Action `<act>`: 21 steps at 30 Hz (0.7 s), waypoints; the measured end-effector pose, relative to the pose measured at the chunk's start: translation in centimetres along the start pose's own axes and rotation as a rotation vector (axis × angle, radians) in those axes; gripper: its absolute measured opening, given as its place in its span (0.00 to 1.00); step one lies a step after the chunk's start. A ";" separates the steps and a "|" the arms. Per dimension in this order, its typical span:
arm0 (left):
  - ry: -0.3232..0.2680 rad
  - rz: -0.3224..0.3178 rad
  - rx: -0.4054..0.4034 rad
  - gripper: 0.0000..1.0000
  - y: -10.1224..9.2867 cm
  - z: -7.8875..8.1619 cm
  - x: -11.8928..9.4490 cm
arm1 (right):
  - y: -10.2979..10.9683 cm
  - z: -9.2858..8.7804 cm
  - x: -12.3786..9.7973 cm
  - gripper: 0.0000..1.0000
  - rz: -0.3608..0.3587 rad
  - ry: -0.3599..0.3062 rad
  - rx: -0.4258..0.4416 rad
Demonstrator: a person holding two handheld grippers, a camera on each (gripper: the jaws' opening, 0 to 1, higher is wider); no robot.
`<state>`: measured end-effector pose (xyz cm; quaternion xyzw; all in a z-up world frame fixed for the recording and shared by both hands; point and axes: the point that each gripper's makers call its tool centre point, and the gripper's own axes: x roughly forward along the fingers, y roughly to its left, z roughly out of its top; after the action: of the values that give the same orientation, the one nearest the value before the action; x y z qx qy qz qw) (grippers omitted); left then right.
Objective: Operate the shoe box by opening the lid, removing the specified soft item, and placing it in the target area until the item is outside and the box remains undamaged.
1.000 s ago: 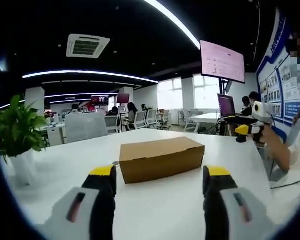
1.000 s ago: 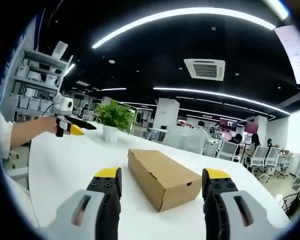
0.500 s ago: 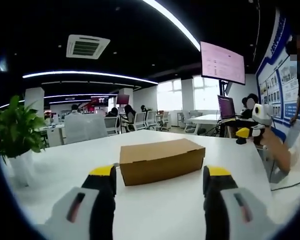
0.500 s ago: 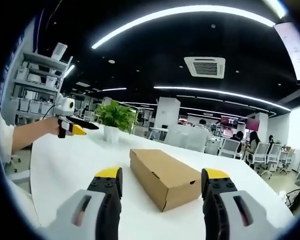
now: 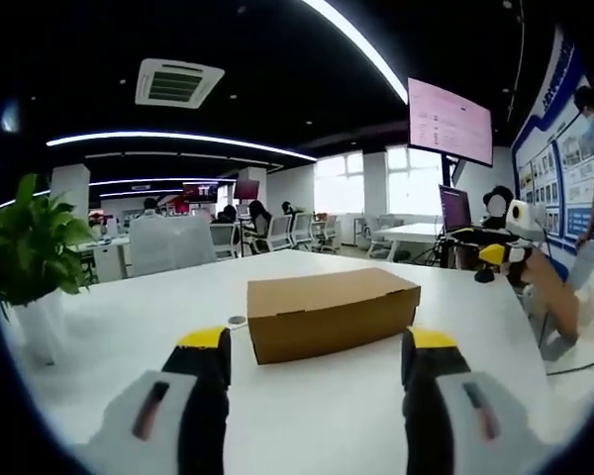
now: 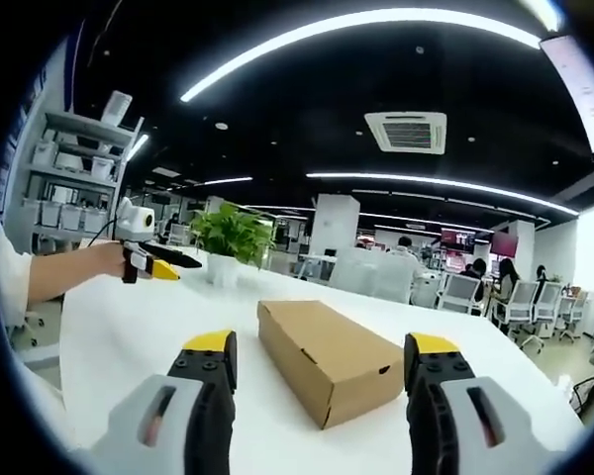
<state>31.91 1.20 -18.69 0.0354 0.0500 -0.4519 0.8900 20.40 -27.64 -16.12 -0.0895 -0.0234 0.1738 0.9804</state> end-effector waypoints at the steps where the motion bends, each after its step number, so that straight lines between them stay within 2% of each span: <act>1: -0.018 0.001 -0.002 0.72 0.3 0.4 -0.2 | 0.0 0.0 0.1 0.71 -0.002 -0.001 0.001; 6: -0.072 -0.011 -0.036 0.68 1.0 1.4 -0.5 | -0.1 -1.1 0.7 0.71 -0.006 0.014 0.020; 12: -0.126 0.030 -0.034 0.73 2.3 2.0 -0.1 | 0.2 -2.1 1.7 0.71 0.011 0.026 0.035; 15: -0.113 0.004 -0.051 0.75 2.4 1.8 0.5 | 0.0 -2.5 2.3 0.71 0.011 0.040 0.042; 18: -0.059 0.007 0.006 0.77 2.7 1.1 1.3 | -0.6 -2.6 2.9 0.71 -0.001 0.038 0.047; 21: -0.044 -0.003 0.028 0.79 2.9 1.0 2.1 | -0.9 -2.5 3.3 0.71 -0.001 0.030 0.069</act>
<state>35.54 1.06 -17.94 0.0376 0.0242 -0.4545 0.8896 24.01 -27.74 -18.40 -0.0583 -0.0029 0.1729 0.9832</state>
